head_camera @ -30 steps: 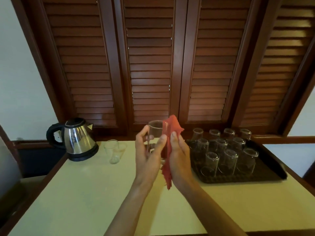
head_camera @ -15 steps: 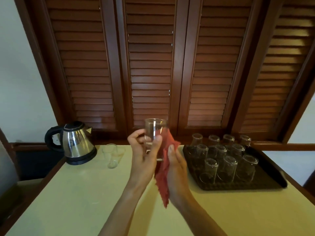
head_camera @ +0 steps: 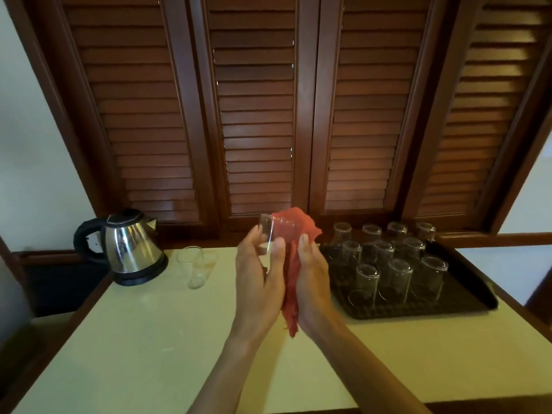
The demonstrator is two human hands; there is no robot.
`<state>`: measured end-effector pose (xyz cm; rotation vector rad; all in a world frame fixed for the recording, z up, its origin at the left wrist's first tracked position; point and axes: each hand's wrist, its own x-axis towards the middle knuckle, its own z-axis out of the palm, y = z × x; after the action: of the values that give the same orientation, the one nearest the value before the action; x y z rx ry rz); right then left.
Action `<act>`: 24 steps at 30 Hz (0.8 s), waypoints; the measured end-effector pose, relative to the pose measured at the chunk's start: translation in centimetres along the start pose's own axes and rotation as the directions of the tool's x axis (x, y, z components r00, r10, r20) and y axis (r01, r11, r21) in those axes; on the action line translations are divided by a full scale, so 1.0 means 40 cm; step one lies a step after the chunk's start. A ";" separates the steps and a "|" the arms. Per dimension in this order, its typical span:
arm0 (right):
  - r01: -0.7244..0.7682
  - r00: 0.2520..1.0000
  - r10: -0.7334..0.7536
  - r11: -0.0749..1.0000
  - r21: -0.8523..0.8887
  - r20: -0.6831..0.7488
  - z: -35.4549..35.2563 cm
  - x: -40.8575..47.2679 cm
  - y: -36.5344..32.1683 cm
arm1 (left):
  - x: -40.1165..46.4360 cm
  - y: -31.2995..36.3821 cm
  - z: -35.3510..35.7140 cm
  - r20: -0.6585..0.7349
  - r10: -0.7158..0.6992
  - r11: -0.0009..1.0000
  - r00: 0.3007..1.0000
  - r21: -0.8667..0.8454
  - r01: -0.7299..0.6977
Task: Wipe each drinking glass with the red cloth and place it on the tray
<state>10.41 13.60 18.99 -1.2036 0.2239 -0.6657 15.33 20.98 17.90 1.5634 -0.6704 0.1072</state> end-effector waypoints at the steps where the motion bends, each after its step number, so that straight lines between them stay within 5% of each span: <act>1: 0.004 1.000 -0.004 1.000 0.006 0.028 0.002 -0.026 0.015 | 0.011 0.004 -0.005 -0.010 -0.004 1.000 1.000 0.008 0.004; 17: 0.081 0.996 -0.076 0.982 -0.173 0.040 -0.001 0.000 -0.025 | 0.018 0.038 -0.004 0.138 -0.075 0.983 0.988 -0.158 0.096; 24: 0.050 0.998 -0.044 0.983 -0.179 0.039 0.004 -0.042 0.024 | 0.058 0.023 -0.023 0.003 -0.143 0.972 0.990 -0.188 0.141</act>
<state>9.50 14.89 17.88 -1.3963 0.2309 -0.6760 17.12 21.08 19.88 1.4223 -0.5421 -0.0541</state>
